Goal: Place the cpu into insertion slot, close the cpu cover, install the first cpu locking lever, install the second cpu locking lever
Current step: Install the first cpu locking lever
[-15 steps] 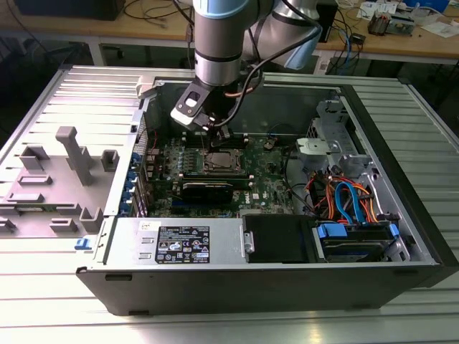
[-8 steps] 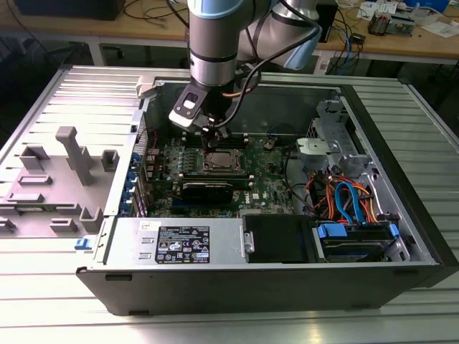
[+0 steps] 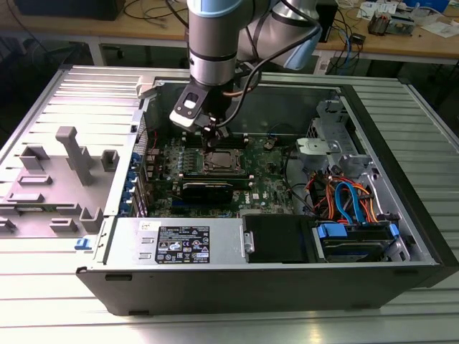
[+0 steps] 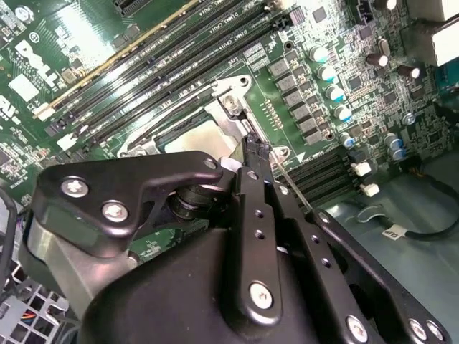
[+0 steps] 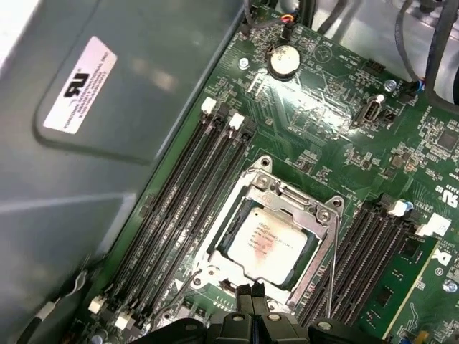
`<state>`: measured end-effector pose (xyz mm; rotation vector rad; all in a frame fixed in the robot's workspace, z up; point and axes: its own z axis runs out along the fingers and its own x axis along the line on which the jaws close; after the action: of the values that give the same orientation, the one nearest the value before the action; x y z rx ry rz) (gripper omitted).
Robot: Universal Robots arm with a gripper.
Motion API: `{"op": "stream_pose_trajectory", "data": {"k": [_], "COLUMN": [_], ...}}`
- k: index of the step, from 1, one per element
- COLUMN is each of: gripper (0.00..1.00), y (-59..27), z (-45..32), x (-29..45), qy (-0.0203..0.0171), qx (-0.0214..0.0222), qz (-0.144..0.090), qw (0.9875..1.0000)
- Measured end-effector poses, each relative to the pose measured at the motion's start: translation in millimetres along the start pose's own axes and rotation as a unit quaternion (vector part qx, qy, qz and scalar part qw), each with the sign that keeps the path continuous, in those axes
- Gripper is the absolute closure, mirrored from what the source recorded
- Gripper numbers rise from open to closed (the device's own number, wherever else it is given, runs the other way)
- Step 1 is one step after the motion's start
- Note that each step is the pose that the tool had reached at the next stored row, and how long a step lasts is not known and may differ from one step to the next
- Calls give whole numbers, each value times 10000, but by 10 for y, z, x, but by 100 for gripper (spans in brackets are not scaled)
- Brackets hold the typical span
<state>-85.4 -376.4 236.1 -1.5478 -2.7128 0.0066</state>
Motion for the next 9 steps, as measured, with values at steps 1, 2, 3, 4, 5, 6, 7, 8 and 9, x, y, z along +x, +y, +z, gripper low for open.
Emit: {"op": "stream_pose_trajectory", "data": {"k": [1,2,3,4,5,6,7,8,9], "gripper": [89,89,89,89,89,89,89,89,89], "y": [0,0,-1,-1,-1,-1,-5,-9,-27], "z": [-1,-2,-3,-3,-2,-2,-2,-2,-1], "x": [0,0,0,0,0,0,3,6,15], "qy": [-1,-3,-5,-7,-9,-12,-12,-12,-12], "qx": [1,3,6,9,10,13,14,13,13], "qz": [-132,-228,-344,-540,-676,-866,-919,-931,-935], "qw": [9999,9997,9994,9985,9977,9962,9958,9957,9956]}}
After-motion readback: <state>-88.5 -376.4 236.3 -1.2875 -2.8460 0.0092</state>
